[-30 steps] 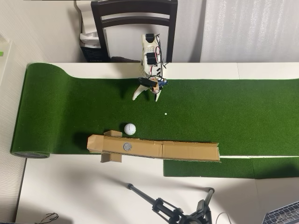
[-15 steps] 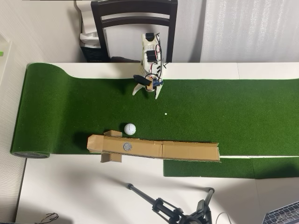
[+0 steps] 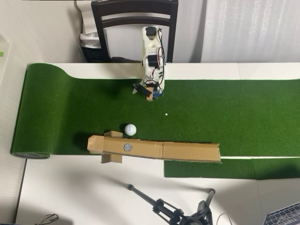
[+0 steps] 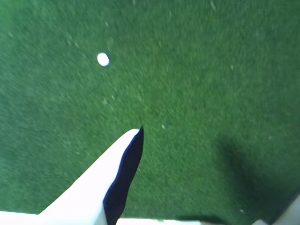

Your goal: Pick up the golf ball and place it on the gray mark at the back.

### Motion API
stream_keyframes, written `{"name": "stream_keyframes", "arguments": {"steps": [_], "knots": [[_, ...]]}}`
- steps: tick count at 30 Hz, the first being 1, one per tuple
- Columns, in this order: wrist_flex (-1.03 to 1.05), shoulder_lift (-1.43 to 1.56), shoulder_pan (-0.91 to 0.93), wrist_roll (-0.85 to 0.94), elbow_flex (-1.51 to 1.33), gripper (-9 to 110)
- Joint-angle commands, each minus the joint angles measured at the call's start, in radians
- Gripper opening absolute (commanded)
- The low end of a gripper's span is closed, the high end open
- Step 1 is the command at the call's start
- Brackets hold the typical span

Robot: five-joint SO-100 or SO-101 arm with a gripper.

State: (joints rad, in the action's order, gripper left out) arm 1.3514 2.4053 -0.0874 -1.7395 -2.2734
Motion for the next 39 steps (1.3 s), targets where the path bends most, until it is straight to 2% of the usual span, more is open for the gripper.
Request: {"name": "stream_keyframes", "arguments": {"steps": [1,5,11,24,39], "knots": [[-0.009,-0.094,0.094,0.028,0.163,55],[-0.055,-0.112,0.175,0.118,0.186,55],[-0.117,-0.147,0.273,0.126,0.184,54],[-0.055,-0.549,0.278,0.112,0.463,54],[-0.057,-0.808,0.262,0.110,0.752,54]]}}
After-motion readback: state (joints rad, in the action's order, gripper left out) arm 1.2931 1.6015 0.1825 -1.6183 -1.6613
